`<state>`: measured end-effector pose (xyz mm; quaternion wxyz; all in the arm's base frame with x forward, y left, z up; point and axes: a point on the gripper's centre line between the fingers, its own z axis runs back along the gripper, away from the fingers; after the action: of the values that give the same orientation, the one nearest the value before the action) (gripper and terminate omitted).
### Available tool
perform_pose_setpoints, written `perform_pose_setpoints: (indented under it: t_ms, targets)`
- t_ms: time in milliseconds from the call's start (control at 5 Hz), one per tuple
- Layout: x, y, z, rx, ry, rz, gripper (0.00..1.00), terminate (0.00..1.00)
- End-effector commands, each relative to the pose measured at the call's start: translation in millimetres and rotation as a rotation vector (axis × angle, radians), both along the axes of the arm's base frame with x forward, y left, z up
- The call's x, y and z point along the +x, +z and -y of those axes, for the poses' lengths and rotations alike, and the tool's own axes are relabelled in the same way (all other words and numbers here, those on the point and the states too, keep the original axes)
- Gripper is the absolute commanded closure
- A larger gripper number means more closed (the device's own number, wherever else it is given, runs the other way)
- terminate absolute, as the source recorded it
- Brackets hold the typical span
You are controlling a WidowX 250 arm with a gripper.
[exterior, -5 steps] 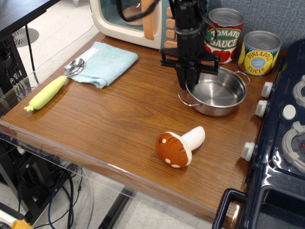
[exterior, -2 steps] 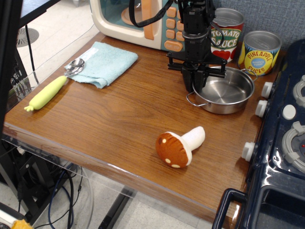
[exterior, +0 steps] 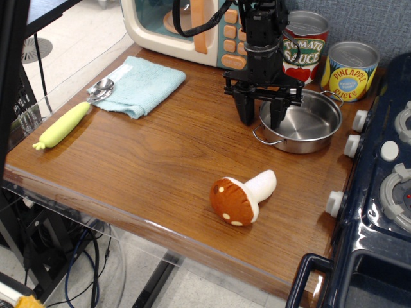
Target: Move the silver pot next to the cans.
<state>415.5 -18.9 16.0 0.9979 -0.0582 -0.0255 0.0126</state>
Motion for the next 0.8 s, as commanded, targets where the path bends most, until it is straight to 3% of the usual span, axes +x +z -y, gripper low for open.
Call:
perform_pose_setpoints:
  t_ms: [0,400,600]
  targets:
    - [7.1,56.0,-8.3,0.010,0.005,0.123,0.00,0.00]
    - [-22.4,105.5,-35.8,0.071,0.076,0.242,0.00,0.00]
    - [-22.4,105.5,-35.8,0.071,0.076,0.242,0.00,0.00]
